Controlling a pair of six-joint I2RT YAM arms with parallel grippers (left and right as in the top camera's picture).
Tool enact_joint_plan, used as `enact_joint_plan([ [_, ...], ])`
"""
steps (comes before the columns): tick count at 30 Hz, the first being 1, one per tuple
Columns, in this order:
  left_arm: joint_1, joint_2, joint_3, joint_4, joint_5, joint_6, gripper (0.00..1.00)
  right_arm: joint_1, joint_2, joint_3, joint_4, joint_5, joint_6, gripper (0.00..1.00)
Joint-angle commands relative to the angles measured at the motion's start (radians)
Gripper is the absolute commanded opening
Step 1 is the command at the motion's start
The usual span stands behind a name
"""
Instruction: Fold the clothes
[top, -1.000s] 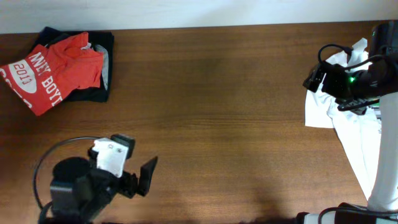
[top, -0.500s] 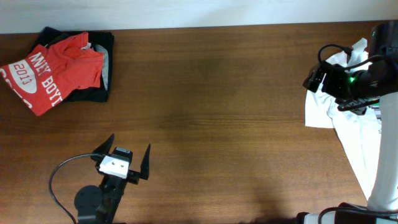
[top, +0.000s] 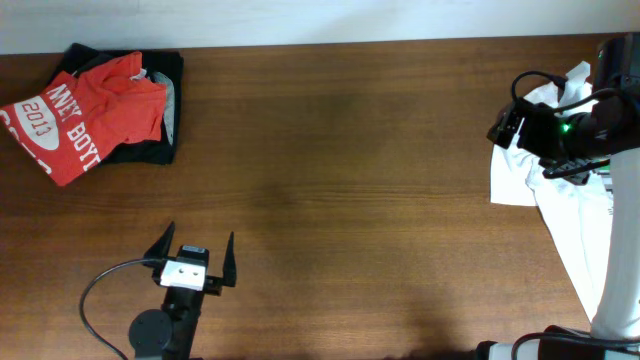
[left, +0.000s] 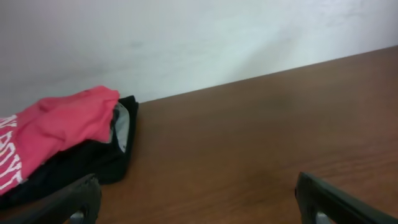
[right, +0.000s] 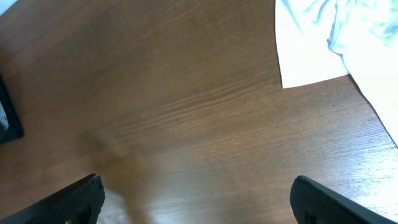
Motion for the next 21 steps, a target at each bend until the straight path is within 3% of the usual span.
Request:
enact_joint_plan([
  [1,0.005,-0.008,-0.008,-0.001,-0.018,0.012,0.99,-0.004,-0.006,0.008,0.0,-0.002,-0.01,0.99],
  [16,0.005,-0.008,-0.008,-0.001,-0.018,0.012,0.99,-0.001,-0.004,0.008,0.0,-0.002,-0.01,0.99],
  [21,0.005,-0.008,-0.008,-0.001,-0.018,0.012,0.99,-0.001,-0.221,0.008,0.0,-0.002,-0.01,0.99],
])
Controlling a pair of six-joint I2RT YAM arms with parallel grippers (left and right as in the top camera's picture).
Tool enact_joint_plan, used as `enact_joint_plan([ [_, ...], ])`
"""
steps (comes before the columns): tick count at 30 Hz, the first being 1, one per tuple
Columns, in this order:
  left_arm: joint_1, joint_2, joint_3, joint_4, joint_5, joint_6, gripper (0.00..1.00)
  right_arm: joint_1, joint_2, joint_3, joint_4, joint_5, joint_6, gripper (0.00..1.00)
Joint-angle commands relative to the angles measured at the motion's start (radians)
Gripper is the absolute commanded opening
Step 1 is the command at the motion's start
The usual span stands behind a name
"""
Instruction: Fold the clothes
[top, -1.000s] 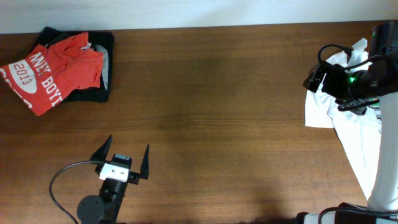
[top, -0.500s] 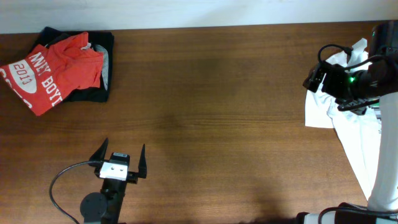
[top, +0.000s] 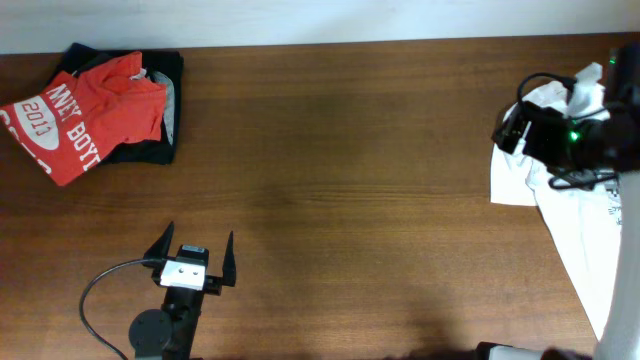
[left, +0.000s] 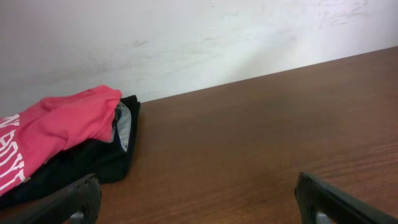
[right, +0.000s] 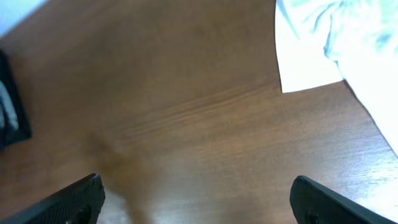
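Note:
A white garment (top: 560, 200) lies crumpled at the table's right edge; its corner (right: 311, 56) shows in the right wrist view. My right gripper (top: 515, 128) hovers over that garment's left part, jaws wide open and empty (right: 196, 199). A red printed shirt (top: 85, 110) rests on a folded black garment (top: 165, 110) at the far left; both show in the left wrist view (left: 56, 124). My left gripper (top: 195, 255) sits near the front edge, open and empty (left: 196, 199).
A brown wooden table (top: 340, 180) spans the view, with a white wall (left: 186, 37) behind it. A black cable (top: 100, 290) loops beside the left arm's base at the front.
My right arm has shifted slightly to the right and up over the white garment; its wrist view now takes in more of the far table. The left gripper has not moved.

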Motion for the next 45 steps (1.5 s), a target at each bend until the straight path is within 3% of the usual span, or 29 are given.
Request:
enact_joint_plan([
  [1,0.005,-0.008,-0.008,0.0,-0.011,0.012,0.99,-0.001,-0.181,0.01,0.0,-0.002,-0.01,0.99],
  [4,0.005,-0.008,-0.008,0.0,-0.011,0.012,0.99,0.004,-0.336,0.01,0.0,0.055,-0.01,0.99],
  [8,0.005,-0.008,-0.008,0.0,-0.011,0.012,0.99,0.144,-0.543,-0.004,0.011,0.063,-0.01,0.99],
  [12,0.005,-0.008,-0.008,0.0,-0.011,0.012,0.99,0.177,-0.775,-0.154,0.101,0.096,-0.037,0.99],
  [14,0.005,-0.008,-0.008,0.0,-0.011,0.012,0.99,0.177,-0.924,-0.351,0.215,0.092,-0.063,0.99],
  [20,0.005,-0.008,-0.008,0.0,-0.011,0.012,0.99,0.233,-1.356,-1.169,0.758,-0.026,-0.055,0.99],
  [22,0.005,-0.008,-0.008,0.0,-0.011,0.012,0.99,0.234,-1.467,-1.344,0.856,-0.029,-0.055,0.99],
  [25,0.005,-0.008,-0.008,0.0,-0.011,0.012,0.99,0.234,-1.464,-1.485,1.027,-0.029,-0.089,0.99],
  [29,0.005,-0.008,-0.008,0.0,-0.011,0.012,0.99,0.233,-1.464,-1.691,1.324,-0.027,-0.236,0.99],
  [33,0.005,-0.008,-0.008,0.0,-0.011,0.012,0.99,0.233,-1.464,-1.859,1.639,0.016,-0.235,0.99],
  [35,0.005,-0.008,-0.008,0.0,-0.011,0.012,0.99,0.234,-1.464,-1.859,1.636,0.044,-0.235,0.99],
  [39,0.005,-0.008,-0.008,0.0,-0.011,0.012,0.99,0.234,-1.464,-1.859,1.439,0.116,-0.235,0.99],
  [45,0.005,-0.008,-0.008,0.0,-0.011,0.012,0.99,0.234,-1.463,-1.859,1.443,0.118,-0.246,0.99],
])
